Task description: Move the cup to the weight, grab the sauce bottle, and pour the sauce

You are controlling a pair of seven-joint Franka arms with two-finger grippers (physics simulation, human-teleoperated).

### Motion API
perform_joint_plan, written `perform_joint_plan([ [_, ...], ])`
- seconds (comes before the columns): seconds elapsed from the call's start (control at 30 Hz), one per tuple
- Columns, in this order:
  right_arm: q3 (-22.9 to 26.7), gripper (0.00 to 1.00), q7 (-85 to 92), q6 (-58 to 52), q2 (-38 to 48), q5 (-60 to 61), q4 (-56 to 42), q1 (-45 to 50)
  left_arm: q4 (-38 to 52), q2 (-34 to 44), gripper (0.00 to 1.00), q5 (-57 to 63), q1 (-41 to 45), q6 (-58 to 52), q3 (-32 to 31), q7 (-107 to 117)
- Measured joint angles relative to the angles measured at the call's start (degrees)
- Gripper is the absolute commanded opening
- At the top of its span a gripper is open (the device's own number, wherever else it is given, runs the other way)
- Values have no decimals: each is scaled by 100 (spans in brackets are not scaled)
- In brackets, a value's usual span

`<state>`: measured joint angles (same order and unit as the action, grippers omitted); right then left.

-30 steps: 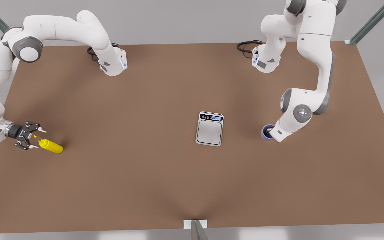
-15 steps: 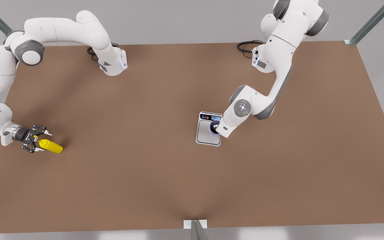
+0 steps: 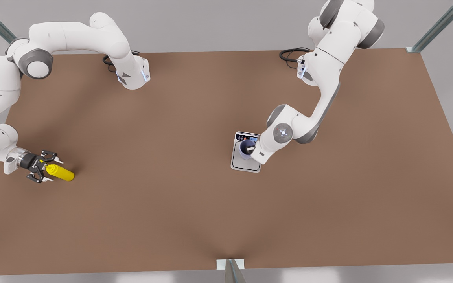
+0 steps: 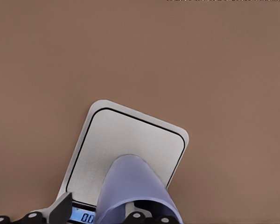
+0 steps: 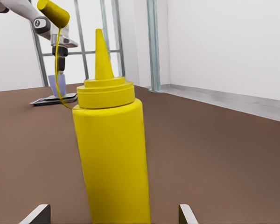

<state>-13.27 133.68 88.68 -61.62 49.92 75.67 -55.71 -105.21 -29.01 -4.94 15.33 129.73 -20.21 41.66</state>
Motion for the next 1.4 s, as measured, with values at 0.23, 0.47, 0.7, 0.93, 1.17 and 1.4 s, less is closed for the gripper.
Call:
perform_joint_plan([
  [0.23, 0, 100, 0, 9, 1, 97, 47, 78, 149, 9, 100, -45, -3, -42, 0, 0],
  [0.47, -9, 100, 4, 9, 9, 105, 105, 231, 574, 314, 100, -60, -6, -895, 21, 155],
  [0.7, -17, 55, -7, 18, 26, 114, 141, 315, 2037, 1071, 100, 73, -1596, -3918, 859, -2305],
  [0.93, -17, 50, -18, 26, 44, 103, 131, 340, 2210, 2003, 100, 534, -1727, -4385, 1714, -4359],
  [1.17, -53, 48, -436, 70, 686, -93, 69, 694, 2074, 2255, 100, 789, -1692, -4386, 1714, -4364],
  [1.4, -131, 49, -1281, 315, 1948, -602, 42, 1553, 2074, 2242, 100, 848, -1713, -4386, 1714, -4360],
])
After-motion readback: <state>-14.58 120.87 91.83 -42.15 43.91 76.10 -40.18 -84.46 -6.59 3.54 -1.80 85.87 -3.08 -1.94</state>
